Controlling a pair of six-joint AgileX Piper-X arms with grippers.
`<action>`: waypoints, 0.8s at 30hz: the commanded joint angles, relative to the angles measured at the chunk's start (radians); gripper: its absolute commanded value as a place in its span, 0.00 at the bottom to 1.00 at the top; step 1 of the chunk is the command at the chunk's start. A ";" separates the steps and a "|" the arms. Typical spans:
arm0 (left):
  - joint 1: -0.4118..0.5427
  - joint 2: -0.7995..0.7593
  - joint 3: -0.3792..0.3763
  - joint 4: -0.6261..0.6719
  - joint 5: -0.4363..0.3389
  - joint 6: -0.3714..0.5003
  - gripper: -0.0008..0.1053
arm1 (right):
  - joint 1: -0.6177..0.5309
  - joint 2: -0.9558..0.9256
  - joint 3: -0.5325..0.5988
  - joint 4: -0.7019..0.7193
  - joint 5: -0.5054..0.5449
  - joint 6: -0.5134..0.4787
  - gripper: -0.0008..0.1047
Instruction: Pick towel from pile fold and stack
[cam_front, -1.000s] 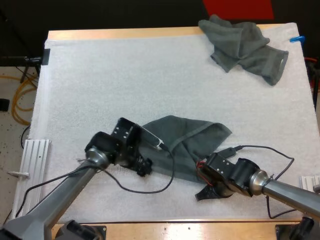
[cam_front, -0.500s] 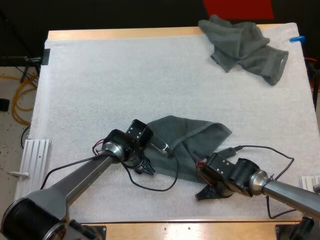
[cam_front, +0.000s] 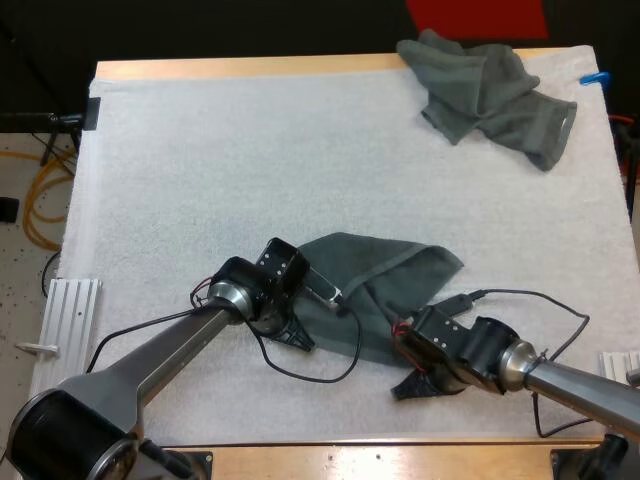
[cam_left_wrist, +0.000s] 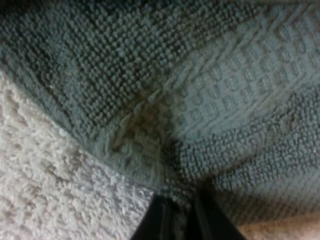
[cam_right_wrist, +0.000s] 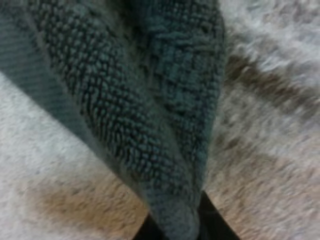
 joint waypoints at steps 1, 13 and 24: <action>-0.004 0.003 -0.003 0.002 -0.016 0.005 0.01 | -0.002 -0.025 -0.004 0.018 0.037 -0.018 0.01; 0.071 -0.302 -0.318 0.140 0.162 -0.016 0.01 | -0.148 -0.350 -0.227 0.098 0.463 -0.159 0.01; 0.120 -0.376 -0.525 0.272 0.456 -0.135 0.01 | -0.215 -0.390 -0.427 0.188 0.108 -0.265 0.01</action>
